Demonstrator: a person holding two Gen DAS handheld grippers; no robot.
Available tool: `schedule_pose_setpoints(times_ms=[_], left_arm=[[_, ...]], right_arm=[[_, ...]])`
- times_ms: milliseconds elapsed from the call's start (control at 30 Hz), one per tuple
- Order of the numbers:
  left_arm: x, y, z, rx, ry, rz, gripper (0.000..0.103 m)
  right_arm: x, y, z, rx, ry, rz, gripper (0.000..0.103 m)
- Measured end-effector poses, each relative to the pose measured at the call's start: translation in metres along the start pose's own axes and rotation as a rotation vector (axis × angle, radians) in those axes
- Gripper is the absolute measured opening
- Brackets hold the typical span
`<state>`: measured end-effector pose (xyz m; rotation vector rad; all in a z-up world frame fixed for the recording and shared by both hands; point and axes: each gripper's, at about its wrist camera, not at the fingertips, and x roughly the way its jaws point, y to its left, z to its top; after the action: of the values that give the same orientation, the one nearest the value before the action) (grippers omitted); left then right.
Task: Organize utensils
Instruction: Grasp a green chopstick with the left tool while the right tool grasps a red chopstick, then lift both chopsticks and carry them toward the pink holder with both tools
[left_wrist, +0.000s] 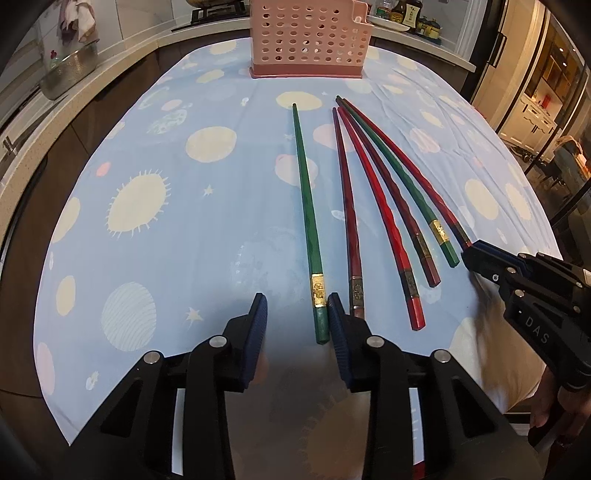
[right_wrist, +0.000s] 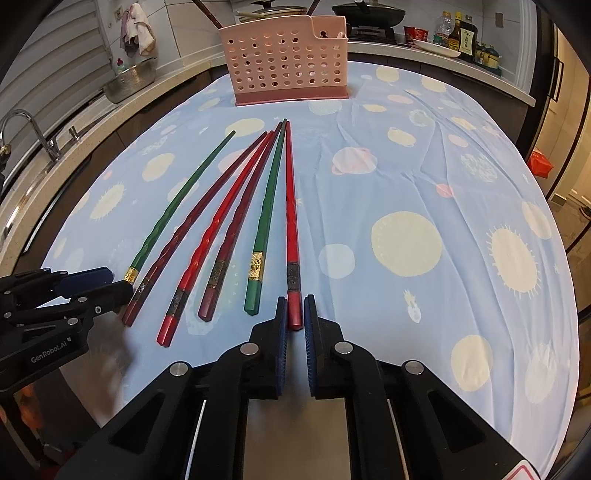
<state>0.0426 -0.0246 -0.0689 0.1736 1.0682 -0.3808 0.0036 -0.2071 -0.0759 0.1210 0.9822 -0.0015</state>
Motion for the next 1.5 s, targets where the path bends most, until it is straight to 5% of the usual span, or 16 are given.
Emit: schedule_pose_setpoints(times_ms=[200, 800, 1500], left_arm=[[-0.003, 0.005, 0.0, -0.014, 0.014, -0.054, 0.007], [-0.059, 0.022, 0.023, -0.04, -0.118, -0.082, 0.007], [-0.118, 0.046, 0.114, -0.051, -0.368, -0.024, 0.007]], right_arm=[[-0.006, -0.006, -0.003, 0.025, 0.002, 0.014, 0.007], [-0.071, -0.03, 0.029, 0.082, -0.164, 0.025, 0.007], [-0.125, -0.045, 0.115, 0.087, -0.411, 0.041, 0.007]])
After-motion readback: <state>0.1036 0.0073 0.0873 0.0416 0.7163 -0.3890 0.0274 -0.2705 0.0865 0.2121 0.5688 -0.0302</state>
